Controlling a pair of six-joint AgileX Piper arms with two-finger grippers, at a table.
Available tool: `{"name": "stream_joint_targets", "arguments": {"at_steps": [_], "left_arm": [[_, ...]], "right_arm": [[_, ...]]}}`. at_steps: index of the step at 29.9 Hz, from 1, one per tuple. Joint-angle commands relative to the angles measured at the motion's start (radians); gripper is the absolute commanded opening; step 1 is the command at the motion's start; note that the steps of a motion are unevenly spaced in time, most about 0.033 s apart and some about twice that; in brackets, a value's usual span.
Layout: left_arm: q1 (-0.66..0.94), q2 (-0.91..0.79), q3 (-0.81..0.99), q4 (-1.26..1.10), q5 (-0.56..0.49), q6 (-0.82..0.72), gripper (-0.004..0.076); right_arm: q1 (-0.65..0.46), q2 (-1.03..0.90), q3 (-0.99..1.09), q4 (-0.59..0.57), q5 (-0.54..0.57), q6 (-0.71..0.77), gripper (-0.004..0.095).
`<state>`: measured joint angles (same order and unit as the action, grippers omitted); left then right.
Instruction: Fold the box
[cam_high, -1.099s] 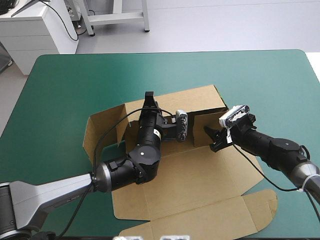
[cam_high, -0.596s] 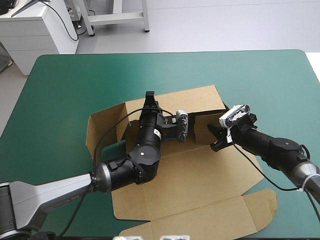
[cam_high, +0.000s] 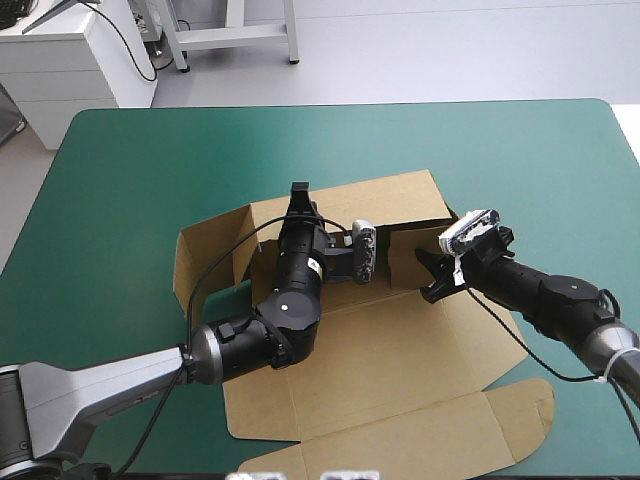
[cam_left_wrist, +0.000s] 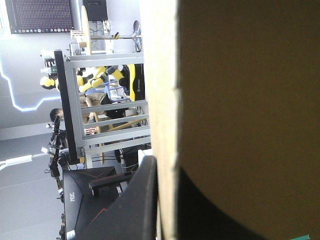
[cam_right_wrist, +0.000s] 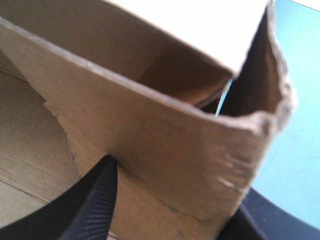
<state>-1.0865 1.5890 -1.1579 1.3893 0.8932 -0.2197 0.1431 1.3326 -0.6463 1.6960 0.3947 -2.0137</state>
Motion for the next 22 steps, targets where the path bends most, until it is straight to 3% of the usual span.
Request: {"name": "stream_joint_targets", "arguments": {"at_steps": [1, 22], "left_arm": [[-0.008, -0.038, -0.022, 0.037, -0.015, -0.005, -0.0008], [-0.008, -0.038, -0.022, 0.055, -0.031, -0.005, -0.0003]], "right_arm": [[-0.002, -0.020, -0.031, 0.095, 0.020, 0.009, -0.0019], [-0.002, -0.020, -0.031, 0.095, -0.046, 0.009, -0.0019]]}}
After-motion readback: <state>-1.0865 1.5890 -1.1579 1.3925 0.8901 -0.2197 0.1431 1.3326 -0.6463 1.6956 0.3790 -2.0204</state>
